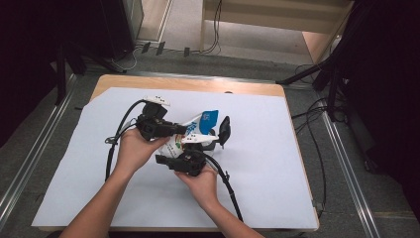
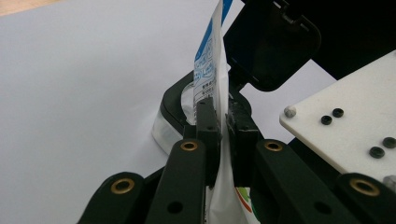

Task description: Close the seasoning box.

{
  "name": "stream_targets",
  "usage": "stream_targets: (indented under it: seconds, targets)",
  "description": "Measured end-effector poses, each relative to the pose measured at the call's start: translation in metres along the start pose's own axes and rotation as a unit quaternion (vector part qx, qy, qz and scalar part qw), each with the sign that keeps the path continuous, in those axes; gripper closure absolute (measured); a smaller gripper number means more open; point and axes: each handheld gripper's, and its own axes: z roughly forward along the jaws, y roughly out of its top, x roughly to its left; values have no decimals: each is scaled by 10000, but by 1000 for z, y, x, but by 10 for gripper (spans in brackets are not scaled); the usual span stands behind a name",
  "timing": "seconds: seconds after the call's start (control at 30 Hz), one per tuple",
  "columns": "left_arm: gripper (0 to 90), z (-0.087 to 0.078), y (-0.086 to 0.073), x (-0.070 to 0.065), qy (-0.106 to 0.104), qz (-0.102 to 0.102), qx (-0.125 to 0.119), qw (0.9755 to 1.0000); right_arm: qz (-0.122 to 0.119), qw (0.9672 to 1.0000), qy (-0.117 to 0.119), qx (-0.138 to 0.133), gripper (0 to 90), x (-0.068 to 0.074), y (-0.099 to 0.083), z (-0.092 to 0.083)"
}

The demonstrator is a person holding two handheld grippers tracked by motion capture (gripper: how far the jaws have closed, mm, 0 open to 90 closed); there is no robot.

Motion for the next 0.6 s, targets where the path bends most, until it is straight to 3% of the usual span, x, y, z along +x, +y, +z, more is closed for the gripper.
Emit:
stream_targets:
  seconds: [0.23,0.6]
  targets:
    - [859,-1,0,3,-66,-85,-20,9999,3,10000,51,-43,701,1,1,0]
    - [830,-1,0,2,-80,-10,-63,9999,191,9994,266,-148,714,-2,2,-1]
